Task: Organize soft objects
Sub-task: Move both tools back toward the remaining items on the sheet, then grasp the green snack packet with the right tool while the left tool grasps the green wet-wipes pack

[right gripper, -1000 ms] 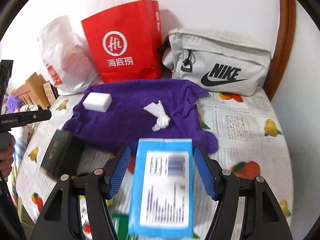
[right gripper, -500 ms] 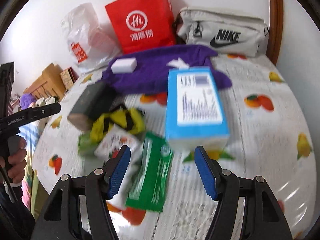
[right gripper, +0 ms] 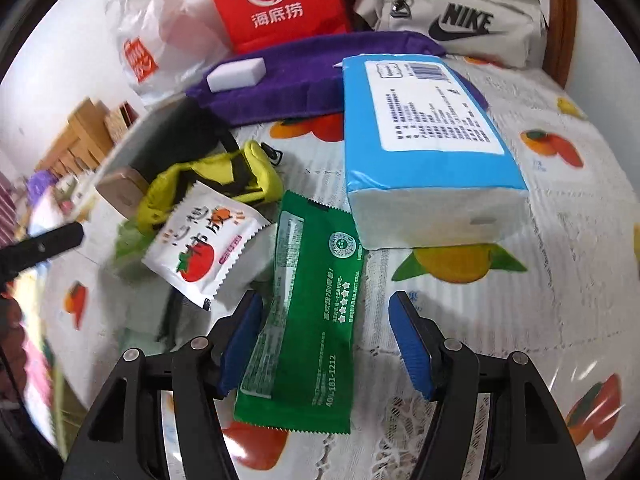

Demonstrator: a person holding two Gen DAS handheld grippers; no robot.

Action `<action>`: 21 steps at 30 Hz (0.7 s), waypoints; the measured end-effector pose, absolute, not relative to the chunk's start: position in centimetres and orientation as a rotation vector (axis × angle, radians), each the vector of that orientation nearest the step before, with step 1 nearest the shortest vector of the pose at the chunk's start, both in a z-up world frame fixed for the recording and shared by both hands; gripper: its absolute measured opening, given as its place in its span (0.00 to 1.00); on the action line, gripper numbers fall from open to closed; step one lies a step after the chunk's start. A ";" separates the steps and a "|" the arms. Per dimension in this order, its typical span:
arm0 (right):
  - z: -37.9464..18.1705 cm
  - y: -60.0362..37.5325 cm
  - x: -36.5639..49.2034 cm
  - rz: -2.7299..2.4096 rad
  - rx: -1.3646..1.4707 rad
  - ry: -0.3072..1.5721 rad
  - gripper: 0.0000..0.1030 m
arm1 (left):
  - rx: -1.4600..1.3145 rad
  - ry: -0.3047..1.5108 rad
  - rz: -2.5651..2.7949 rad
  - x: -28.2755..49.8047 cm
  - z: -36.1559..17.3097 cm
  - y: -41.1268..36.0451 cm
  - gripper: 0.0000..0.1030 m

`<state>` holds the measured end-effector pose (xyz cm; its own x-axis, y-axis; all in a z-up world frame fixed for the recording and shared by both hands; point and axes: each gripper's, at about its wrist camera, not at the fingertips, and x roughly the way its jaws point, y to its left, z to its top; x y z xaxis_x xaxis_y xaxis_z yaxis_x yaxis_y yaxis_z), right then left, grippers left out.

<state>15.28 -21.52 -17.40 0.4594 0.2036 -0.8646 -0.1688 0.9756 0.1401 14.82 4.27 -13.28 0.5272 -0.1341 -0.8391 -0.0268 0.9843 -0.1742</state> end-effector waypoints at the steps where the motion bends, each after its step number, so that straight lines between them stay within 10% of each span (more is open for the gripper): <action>1: -17.4 -21.3 15.1 0.224 0.011 1.071 0.64 | -0.176 1.016 -0.065 14.8 -13.4 4.4 0.88; 17: -17.9 -21.8 14.3 0.193 -0.073 1.040 0.69 | -0.208 1.024 -0.114 14.4 -15.0 4.9 0.88; 21: -17.8 -21.1 14.0 0.199 -0.110 1.009 0.42 | -0.208 1.025 -0.132 14.7 -15.4 4.5 0.88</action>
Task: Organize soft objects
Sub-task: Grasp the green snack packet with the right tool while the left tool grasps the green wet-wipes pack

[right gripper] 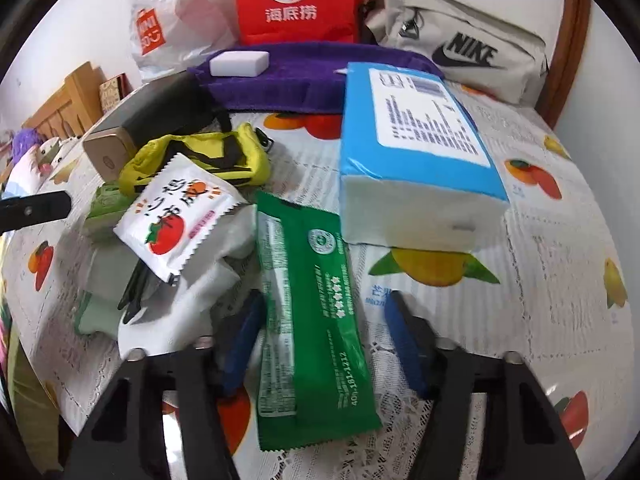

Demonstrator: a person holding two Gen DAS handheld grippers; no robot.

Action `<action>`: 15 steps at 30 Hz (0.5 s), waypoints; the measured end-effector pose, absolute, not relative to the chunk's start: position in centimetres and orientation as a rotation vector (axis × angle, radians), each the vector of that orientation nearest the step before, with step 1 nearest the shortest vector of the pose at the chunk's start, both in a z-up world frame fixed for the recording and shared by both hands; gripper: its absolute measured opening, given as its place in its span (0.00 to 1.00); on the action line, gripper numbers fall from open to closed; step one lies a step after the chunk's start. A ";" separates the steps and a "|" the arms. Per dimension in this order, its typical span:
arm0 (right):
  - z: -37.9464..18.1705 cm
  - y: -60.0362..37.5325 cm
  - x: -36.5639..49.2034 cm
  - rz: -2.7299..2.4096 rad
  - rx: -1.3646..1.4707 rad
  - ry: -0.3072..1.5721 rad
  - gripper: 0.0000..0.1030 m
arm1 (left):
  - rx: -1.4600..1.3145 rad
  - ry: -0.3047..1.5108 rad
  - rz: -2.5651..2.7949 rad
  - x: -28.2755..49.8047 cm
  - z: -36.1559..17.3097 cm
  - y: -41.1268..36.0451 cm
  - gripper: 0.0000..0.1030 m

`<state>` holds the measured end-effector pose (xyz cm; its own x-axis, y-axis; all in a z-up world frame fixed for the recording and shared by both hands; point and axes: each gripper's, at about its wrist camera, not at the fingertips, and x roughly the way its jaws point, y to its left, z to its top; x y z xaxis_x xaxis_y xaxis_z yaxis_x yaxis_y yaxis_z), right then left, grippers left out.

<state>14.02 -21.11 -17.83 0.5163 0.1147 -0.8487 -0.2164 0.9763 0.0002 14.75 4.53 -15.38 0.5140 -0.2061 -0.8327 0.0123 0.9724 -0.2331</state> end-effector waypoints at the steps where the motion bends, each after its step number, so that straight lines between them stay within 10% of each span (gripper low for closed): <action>1: -17.7 -21.1 13.9 0.209 -0.106 1.008 0.36 | -0.202 1.021 -0.139 14.8 -15.5 4.3 0.88; 15: -17.3 -23.5 10.9 0.188 -0.091 0.992 0.24 | -0.047 1.008 -0.194 16.9 -17.6 1.0 0.88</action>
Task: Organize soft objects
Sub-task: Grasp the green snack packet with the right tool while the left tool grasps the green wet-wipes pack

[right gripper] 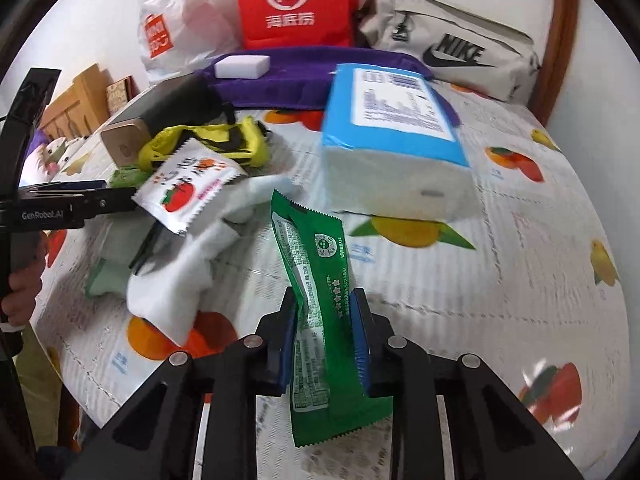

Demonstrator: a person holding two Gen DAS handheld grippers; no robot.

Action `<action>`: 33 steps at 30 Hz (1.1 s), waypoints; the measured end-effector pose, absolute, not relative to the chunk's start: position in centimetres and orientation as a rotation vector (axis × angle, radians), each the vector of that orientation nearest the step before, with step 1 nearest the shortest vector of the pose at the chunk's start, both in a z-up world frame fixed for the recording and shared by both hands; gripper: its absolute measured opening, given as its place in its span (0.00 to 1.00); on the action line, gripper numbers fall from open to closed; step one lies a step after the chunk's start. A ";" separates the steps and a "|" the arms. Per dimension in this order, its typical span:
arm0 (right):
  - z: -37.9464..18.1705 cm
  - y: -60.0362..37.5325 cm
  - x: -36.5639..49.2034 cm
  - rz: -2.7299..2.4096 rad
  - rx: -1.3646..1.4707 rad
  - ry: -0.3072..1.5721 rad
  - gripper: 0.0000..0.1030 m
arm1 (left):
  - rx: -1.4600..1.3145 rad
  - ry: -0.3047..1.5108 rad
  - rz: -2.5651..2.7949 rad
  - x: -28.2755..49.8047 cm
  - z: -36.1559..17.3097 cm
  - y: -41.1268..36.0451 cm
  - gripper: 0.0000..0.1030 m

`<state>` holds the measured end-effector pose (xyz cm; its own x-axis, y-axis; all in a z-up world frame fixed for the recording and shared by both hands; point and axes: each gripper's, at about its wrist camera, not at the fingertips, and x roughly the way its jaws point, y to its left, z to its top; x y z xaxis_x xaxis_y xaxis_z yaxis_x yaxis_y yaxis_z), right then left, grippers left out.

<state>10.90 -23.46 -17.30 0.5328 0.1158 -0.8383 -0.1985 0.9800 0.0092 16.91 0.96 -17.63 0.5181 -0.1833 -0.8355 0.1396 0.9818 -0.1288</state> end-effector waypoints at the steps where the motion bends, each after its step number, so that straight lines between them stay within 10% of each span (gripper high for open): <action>1: -17.4 -23.9 10.9 0.173 -0.076 0.988 0.24 | -0.042 1.005 -0.197 17.0 -17.6 0.8 0.88; 7: -17.7 -24.8 11.1 0.148 -0.026 0.970 0.25 | -0.006 0.978 -0.212 17.3 -18.0 -0.1 0.87; 15: -17.7 -24.6 11.1 0.142 -0.034 0.964 0.25 | -0.019 0.963 -0.243 16.5 -17.4 0.1 0.62; 33: -14.1 -25.2 9.6 0.152 0.013 0.907 0.22 | -0.052 0.896 -0.133 11.8 -13.0 3.1 0.61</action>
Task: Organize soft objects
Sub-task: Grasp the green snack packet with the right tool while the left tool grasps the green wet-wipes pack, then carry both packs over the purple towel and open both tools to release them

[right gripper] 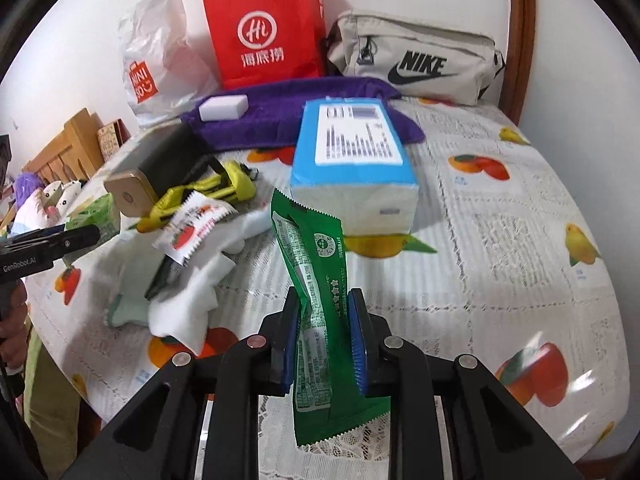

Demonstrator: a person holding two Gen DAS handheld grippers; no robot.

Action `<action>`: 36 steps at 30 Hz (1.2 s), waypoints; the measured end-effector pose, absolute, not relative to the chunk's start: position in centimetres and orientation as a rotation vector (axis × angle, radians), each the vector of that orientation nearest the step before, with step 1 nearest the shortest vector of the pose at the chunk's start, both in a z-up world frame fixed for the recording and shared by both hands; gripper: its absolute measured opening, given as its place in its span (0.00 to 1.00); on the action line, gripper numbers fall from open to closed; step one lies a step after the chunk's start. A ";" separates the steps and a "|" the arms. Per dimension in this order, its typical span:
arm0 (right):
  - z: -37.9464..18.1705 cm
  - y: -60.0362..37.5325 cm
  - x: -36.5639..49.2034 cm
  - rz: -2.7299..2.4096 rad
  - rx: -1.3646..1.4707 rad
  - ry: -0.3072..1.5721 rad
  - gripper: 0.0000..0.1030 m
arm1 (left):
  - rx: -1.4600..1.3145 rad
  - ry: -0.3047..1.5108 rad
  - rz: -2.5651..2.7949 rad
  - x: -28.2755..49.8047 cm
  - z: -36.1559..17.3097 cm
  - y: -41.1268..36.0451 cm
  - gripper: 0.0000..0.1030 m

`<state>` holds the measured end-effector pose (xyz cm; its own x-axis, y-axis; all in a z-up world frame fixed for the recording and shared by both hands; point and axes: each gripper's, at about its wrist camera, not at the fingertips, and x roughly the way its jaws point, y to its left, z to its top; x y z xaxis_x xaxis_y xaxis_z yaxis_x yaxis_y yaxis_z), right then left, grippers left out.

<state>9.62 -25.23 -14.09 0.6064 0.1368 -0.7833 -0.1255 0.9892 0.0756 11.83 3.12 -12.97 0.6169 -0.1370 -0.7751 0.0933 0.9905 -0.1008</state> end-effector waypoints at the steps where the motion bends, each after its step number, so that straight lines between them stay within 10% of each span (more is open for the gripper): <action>1: -13.7 -25.3 9.5 0.157 0.017 0.900 0.22 | -0.056 0.892 -0.125 11.8 -12.5 3.1 0.61; 36: -5.3 -23.6 22.2 0.260 0.017 0.812 0.22 | -0.106 0.845 -0.093 21.7 -6.4 3.0 0.61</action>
<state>22.22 -23.55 -5.33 0.6582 0.2367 -0.7147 -0.2233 0.9680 0.1149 21.66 3.04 -6.42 0.6599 -0.1240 -0.7410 0.0396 0.9907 -0.1305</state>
